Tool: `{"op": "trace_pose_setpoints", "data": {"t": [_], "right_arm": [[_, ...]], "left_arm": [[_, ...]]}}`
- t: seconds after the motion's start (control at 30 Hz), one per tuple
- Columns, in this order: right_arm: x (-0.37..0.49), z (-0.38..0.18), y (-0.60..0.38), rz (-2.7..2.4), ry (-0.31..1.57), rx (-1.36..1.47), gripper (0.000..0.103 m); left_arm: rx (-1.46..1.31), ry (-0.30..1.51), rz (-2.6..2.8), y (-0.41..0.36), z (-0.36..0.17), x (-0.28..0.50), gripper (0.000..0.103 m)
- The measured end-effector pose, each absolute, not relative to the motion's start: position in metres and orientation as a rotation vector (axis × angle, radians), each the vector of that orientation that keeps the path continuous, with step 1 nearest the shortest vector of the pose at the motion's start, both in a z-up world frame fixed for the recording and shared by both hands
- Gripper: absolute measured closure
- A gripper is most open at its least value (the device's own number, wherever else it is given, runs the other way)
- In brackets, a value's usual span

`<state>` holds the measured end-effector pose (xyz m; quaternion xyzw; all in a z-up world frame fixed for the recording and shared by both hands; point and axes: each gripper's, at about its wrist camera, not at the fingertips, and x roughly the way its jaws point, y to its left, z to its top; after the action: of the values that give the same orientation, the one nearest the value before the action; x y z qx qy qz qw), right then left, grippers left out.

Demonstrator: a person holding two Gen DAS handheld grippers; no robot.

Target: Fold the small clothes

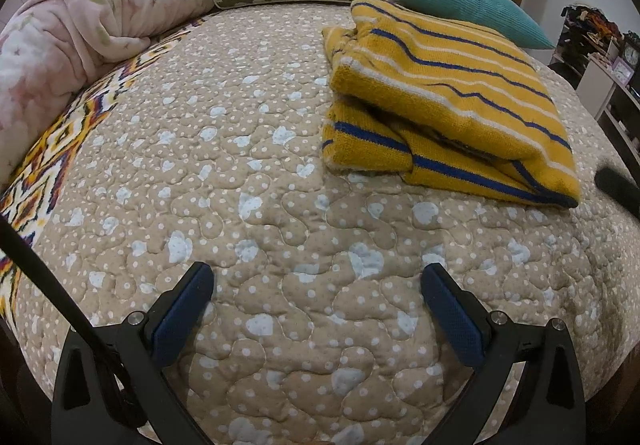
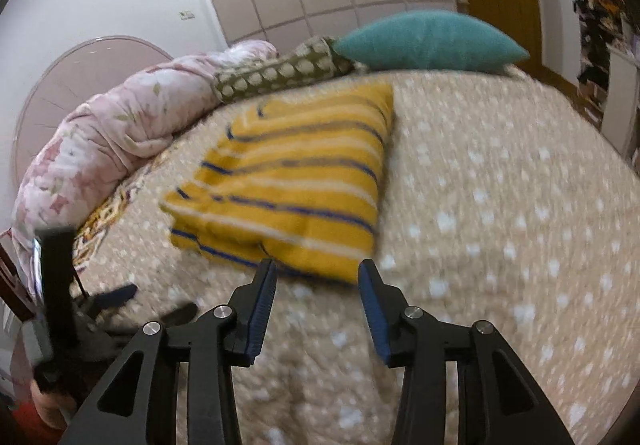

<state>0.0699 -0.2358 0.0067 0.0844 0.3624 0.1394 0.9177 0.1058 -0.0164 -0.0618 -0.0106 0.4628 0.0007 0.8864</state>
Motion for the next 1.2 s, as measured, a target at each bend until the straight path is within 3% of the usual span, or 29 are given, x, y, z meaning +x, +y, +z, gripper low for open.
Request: {"op": "trace_pose_setpoints", "data": {"t": [0.27, 0.33, 0.57, 0.8, 0.97, 1.0, 1.1, 1.2], "right_arm": [[0.147, 0.044, -0.200, 0.361, 0.666, 0.133, 0.058], [0.182, 0.044, -0.191, 0.415, 0.698, 0.186, 0.067], [0.268, 0.003, -0.168, 0.580, 0.893, 0.468, 0.069], [0.233, 0.000, -0.119, 0.727, 0.919, 0.321, 0.067], [0.185, 0.032, -0.172, 0.574, 0.810, 0.280, 0.067], [0.173, 0.037, -0.181, 0.516, 0.789, 0.236, 0.065], [0.133, 0.041, -0.205, 0.313, 0.754, 0.106, 0.045], [0.095, 0.035, -0.223, 0.206, 0.758, 0.044, 0.040]], "left_arm": [[-0.023, 0.956, -0.012, -0.016, -0.061, 0.105, 0.000], [-0.023, 0.952, -0.014, -0.016, -0.061, 0.104, 0.000], [-0.020, 0.936, -0.018, -0.017, -0.062, 0.102, 0.000], [-0.021, 0.912, -0.029, -0.016, -0.062, 0.098, 0.000], [-0.032, 0.857, -0.001, -0.010, -0.045, 0.090, 0.000], [-0.024, 0.828, 0.023, -0.010, -0.039, 0.086, 0.000], [0.019, 0.744, 0.060, -0.015, -0.015, 0.073, 0.000], [0.091, 0.704, 0.068, -0.029, 0.006, 0.055, 0.000]]}}
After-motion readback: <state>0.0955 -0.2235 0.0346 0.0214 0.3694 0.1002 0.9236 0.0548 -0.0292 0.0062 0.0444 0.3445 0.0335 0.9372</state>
